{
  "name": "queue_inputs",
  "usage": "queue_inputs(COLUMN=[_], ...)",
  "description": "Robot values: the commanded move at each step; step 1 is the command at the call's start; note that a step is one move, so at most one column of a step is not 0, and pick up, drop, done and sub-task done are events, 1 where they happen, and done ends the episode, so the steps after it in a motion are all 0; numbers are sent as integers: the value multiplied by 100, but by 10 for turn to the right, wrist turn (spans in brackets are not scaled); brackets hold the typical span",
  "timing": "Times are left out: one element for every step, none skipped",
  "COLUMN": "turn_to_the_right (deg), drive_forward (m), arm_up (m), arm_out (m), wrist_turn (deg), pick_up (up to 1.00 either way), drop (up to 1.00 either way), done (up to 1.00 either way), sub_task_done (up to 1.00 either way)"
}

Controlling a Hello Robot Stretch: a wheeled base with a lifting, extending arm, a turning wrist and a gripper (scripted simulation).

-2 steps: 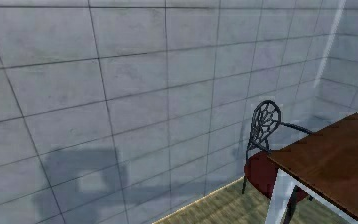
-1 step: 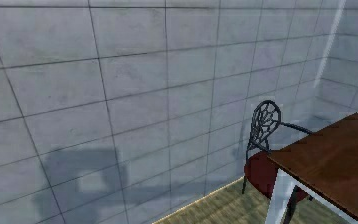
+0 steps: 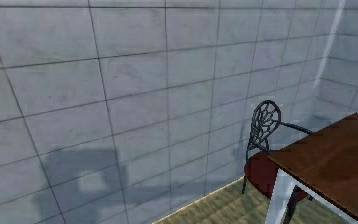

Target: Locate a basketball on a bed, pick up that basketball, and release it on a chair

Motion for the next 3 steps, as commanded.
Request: queue_inputs(turn_to_the_right=[0,0,0], drive_forward=[0,0,0], arm_up=[0,0,0], arm_out=[0,-10,0], wrist_turn=[0,0,-450], pick_up=[0,0,0], drop=[100,0,0], done=[0,0,0], sub_task_done=[0,0,0])
